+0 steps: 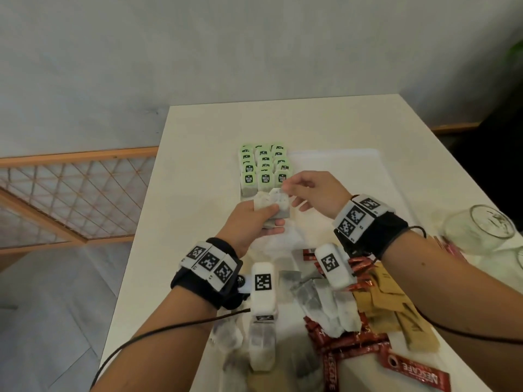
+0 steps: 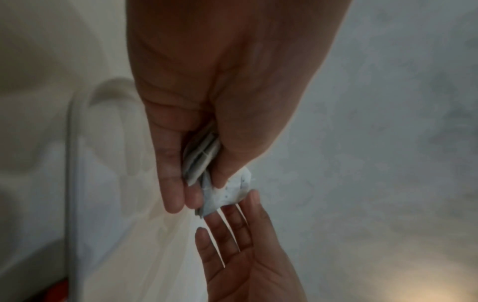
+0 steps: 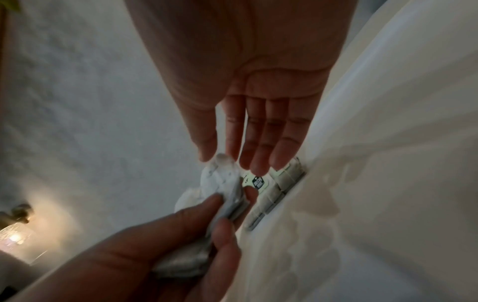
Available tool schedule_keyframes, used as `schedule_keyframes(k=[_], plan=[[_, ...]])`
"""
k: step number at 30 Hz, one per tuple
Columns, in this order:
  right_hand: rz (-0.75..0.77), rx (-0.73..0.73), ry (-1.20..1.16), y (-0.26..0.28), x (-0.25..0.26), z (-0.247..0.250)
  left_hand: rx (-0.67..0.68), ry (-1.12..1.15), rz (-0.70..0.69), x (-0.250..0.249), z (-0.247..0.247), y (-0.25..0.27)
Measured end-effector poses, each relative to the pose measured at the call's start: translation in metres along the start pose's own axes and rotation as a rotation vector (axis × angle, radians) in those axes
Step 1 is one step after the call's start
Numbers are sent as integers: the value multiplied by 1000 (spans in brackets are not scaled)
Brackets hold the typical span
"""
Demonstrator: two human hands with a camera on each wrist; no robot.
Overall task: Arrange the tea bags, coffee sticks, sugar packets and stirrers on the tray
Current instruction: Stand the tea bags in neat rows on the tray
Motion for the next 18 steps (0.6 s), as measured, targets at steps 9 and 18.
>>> schedule_keyframes(k=[9,18], plan=[[-13,-158,22,35,-5,23,-278,-436,-418,-29,-8,33],[30,-120,-36,44,8,17,-141,-779,-558,-30,-49,36]])
Point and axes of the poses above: each hand's wrist, its own y-axis away from the middle knuckle, its own z-axis out of the back of the hand, x = y × z, the point moved 7 cm from there along -y, towards the middle knuckle, and after that the axes turned 15 degrees about y, right-handed, at the moved point
